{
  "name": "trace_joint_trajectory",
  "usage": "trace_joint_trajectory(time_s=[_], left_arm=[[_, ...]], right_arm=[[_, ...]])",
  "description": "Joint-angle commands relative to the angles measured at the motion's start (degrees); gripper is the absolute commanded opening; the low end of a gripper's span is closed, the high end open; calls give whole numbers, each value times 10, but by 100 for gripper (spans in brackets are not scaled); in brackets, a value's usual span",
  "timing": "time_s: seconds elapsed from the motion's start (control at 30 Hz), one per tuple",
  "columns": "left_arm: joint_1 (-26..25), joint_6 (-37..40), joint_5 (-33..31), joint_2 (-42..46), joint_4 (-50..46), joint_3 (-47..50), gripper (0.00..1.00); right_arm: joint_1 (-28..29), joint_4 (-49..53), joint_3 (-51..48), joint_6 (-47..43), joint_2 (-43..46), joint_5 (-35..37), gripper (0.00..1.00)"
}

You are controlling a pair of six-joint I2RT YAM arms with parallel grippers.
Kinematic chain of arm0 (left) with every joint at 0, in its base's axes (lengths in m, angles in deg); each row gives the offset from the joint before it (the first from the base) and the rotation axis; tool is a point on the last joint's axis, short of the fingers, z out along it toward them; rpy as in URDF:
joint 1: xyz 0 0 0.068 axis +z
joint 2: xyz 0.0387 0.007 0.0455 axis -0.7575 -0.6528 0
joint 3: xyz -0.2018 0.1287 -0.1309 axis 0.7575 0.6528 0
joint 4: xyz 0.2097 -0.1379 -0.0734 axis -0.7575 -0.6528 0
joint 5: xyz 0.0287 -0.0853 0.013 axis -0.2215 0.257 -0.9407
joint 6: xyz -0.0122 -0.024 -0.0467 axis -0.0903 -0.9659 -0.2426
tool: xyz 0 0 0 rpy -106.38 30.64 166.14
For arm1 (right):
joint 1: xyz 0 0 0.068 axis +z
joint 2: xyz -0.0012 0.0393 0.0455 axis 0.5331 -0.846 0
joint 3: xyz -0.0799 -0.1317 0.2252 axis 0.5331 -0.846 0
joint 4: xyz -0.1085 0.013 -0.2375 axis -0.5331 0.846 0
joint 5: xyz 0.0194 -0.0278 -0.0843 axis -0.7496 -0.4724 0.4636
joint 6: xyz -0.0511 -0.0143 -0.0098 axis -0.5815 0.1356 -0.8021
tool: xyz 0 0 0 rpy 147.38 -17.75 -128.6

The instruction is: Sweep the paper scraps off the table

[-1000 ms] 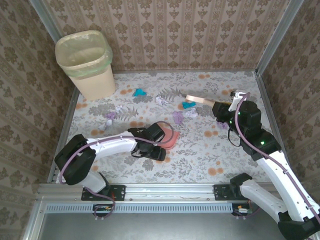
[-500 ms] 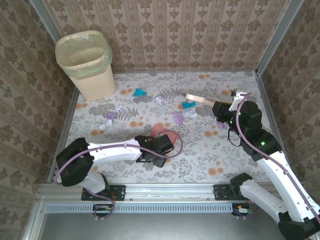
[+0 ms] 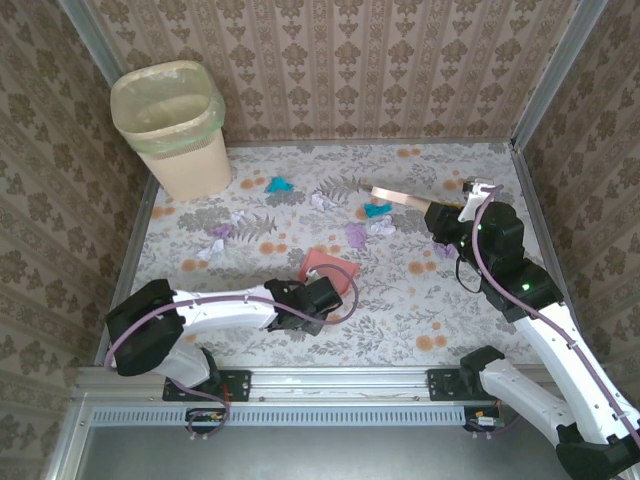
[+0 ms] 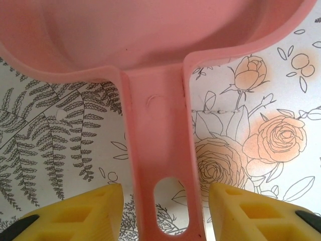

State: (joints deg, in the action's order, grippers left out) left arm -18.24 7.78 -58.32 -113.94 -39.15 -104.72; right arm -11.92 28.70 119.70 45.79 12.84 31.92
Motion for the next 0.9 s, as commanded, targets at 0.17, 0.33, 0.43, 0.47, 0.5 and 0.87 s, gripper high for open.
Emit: trace_joint_trajectory(time_s=[0.17, 0.33, 0.43, 0.47, 0.5, 0.87], left_arm=[[-3, -7, -21, 5, 21, 8, 41], [-3, -4, -27, -2, 15, 0, 29], [-3, -7, -32, -6, 8, -5, 21], [-3, -10, -36, -6, 4, -7, 19], [-3, -13, -42, -6, -1, -9, 16], [11, 9, -39, 28, -95, -63, 0]], right_arm=[[3, -32, 1, 7, 7, -11, 0], [3, -24, 5, 4, 3, -11, 0], [3, -20, 7, 4, 1, -11, 0], [3, -16, 10, 4, -1, -10, 0], [3, -12, 12, 5, -3, -10, 0], [6, 61, 55, 43, -14, 27, 0]])
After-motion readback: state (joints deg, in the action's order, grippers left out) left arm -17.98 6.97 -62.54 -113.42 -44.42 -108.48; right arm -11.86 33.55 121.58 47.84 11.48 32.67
